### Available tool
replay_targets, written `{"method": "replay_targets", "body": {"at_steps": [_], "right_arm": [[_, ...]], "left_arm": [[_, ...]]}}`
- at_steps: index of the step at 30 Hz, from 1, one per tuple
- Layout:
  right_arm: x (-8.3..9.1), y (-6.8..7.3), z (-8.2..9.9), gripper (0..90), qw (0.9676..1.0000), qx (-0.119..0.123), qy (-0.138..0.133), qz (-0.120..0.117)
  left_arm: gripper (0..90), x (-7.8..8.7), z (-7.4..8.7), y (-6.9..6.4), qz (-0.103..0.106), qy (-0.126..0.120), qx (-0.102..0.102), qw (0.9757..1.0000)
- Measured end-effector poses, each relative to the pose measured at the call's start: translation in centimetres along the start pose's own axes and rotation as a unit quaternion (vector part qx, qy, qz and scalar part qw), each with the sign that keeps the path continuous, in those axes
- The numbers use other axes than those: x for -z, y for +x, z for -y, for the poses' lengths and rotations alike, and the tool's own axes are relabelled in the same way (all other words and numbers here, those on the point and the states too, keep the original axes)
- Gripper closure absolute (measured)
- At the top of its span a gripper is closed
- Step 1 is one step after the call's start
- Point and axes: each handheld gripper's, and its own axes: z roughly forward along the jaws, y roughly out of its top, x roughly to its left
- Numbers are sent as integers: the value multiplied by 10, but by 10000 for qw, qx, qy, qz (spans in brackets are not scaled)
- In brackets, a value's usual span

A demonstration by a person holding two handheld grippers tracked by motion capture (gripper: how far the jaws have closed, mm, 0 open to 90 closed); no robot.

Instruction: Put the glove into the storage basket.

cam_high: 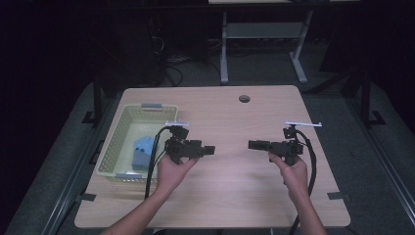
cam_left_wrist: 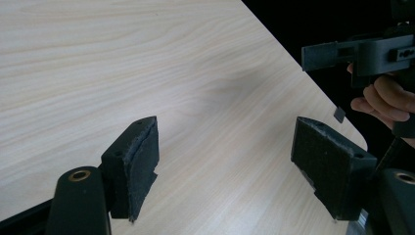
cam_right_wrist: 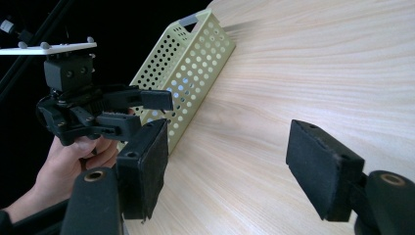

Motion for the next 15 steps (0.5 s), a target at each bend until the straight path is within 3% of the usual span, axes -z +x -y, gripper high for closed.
{"method": "replay_targets", "body": {"at_steps": [15], "right_arm": [[15, -19, 13, 310, 9998, -136, -45, 154]], "left_arm": [[257, -13, 15, -12, 219, 118, -82, 9997]]}}
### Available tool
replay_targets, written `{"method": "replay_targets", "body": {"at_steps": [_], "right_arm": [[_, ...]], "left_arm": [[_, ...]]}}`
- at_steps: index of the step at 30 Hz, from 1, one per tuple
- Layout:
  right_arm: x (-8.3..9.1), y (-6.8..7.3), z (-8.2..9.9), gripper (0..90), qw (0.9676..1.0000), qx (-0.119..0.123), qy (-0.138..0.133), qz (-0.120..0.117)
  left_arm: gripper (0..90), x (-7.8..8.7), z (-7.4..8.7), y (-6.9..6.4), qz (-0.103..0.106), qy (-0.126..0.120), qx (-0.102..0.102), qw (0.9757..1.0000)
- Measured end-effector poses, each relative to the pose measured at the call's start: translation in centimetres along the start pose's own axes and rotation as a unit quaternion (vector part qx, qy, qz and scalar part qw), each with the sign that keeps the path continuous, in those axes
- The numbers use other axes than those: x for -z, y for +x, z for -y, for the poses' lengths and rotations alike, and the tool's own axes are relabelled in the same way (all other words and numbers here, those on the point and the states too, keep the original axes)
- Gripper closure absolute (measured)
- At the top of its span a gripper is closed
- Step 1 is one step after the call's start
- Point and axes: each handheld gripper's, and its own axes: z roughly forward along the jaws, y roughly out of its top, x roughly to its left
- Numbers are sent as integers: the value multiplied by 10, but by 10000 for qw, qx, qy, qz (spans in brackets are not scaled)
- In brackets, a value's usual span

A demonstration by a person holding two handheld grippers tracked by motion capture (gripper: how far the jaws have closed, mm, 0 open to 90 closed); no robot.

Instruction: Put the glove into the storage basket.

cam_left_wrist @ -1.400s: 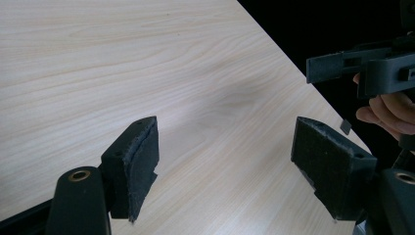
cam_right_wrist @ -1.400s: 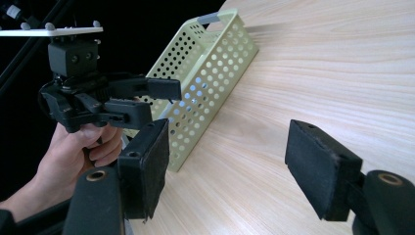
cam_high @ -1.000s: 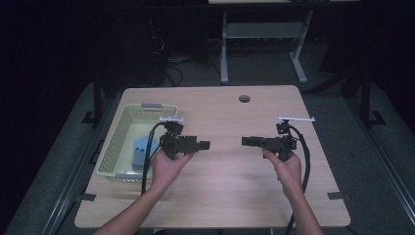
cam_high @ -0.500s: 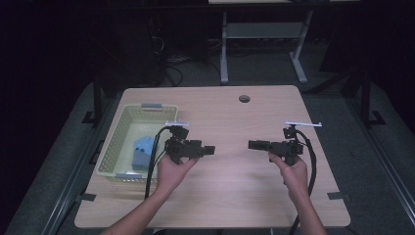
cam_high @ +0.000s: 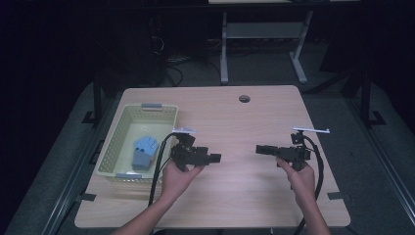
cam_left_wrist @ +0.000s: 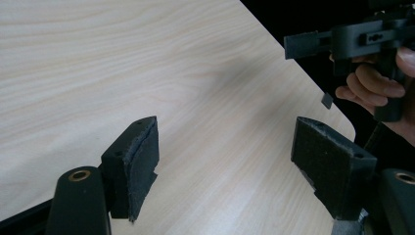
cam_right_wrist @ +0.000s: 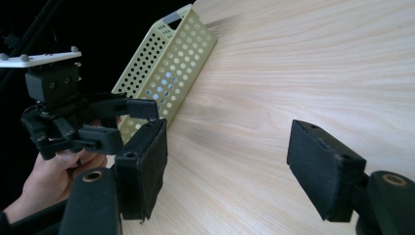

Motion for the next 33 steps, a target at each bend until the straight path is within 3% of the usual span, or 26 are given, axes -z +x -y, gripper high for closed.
{"method": "replay_targets", "body": {"at_steps": [19, 33], "right_arm": [[19, -23, 19, 302, 9996, -269, -87, 95], [30, -41, 38, 299, 9985, -486, -160, 175]], "left_arm": [[256, -13, 25, -8, 178, 115, -47, 9998], [257, -17, 43, -12, 270, 3, -90, 9996]]}}
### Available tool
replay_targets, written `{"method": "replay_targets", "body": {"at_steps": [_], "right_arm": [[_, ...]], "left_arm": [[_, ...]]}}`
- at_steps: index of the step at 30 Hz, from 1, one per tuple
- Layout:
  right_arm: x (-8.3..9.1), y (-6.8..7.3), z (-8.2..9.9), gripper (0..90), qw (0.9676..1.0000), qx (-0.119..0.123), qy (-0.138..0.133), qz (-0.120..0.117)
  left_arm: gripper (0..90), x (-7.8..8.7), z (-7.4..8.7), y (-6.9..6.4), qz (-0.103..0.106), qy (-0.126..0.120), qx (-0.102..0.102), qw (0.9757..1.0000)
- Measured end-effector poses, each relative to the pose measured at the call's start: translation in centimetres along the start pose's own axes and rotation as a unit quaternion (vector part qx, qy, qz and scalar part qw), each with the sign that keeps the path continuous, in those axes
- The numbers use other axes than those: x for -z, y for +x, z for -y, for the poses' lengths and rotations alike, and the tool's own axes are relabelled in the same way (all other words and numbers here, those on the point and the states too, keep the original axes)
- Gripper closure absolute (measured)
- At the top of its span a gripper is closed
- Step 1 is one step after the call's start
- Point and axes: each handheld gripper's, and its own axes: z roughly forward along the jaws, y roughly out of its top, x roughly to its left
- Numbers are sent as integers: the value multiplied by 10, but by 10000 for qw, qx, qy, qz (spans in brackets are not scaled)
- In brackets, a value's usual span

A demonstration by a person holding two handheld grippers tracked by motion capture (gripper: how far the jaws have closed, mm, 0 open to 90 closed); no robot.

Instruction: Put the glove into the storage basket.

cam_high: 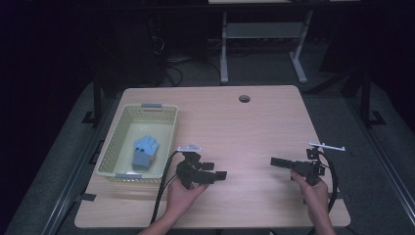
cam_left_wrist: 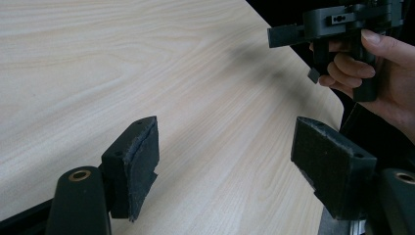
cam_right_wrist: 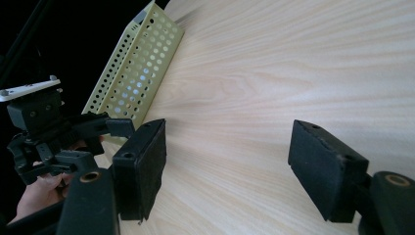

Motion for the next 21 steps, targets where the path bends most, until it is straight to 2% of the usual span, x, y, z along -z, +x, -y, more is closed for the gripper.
{"method": "replay_targets", "body": {"at_steps": [8, 12, 21], "right_arm": [[4, -6, 14, 297, 10000, -9, 34, 20], [7, -8, 20, 291, 10000, 6, -6, -17], [14, -7, 33, 284, 9999, 111, -38, -54]], "left_arm": [[256, -2, 13, -1, 72, -13, 27, 10000], [256, -3, 18, -3, 48, -13, -63, 10000], [256, 2, 32, -1, 56, -125, -91, 9999]]}}
